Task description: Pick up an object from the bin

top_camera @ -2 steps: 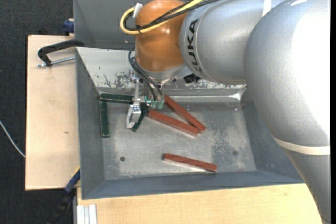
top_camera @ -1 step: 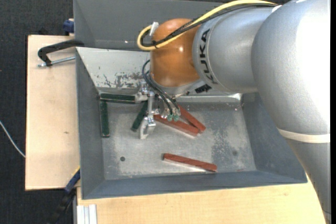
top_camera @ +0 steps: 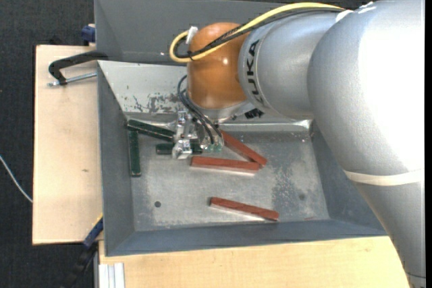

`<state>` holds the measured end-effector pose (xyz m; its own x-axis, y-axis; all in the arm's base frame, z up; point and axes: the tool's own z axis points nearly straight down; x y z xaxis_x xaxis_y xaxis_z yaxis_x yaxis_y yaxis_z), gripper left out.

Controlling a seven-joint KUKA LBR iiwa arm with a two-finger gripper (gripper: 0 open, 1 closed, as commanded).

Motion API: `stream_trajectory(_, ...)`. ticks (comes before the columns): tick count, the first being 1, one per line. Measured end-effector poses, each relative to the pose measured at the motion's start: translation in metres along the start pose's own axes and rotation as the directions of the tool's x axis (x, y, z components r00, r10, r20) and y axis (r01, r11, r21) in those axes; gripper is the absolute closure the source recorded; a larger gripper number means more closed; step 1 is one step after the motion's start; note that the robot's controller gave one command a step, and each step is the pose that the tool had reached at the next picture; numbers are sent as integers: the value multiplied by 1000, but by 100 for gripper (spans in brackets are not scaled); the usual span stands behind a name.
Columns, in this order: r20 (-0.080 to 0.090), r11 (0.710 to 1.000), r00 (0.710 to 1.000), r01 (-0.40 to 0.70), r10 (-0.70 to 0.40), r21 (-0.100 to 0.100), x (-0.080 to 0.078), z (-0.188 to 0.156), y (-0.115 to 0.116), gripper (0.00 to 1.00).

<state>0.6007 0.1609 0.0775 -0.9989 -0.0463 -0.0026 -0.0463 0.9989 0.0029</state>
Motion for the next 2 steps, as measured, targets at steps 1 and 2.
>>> stream_trajectory(1,1,1000,1000,0,0,0,0,0,0,100)
stream_trajectory(2,8,1000,1000,15,-15,0,27,-165,0,100)
